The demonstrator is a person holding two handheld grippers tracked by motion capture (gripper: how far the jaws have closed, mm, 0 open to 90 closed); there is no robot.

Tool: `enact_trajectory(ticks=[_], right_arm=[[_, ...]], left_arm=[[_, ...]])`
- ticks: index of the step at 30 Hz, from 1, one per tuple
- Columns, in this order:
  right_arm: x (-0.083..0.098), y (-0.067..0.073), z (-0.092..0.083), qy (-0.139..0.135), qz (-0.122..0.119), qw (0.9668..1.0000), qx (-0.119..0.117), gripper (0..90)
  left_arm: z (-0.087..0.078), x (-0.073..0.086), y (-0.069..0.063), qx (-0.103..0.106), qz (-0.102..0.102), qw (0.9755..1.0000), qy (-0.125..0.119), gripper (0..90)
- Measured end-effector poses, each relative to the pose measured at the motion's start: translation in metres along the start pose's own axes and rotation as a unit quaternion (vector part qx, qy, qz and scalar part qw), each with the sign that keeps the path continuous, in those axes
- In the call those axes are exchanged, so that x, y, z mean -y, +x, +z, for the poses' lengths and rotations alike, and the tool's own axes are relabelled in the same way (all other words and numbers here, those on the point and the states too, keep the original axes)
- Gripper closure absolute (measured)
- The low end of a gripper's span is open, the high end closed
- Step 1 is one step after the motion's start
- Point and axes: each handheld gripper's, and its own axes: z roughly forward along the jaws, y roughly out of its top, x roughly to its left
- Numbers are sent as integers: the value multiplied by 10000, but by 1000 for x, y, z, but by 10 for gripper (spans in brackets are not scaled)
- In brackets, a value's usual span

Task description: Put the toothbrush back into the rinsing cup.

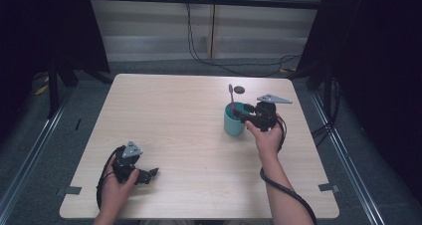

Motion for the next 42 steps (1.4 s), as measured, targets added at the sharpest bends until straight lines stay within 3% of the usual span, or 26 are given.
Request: enact_trajectory(ticks=[10,31,42], right_arm=[[1,7,-13,48,-275,9996,-6,397],[16,10,-44,356,-426,9984,-145,335],[29,15,-52,631,-629,9958,-212,269]], left_arm=[[0,0,0,5,3,10000,-7,0],[0,0,-1,-10,-12,10000,7,0],[0,0,-1,-6,-17,10000,2,0]])
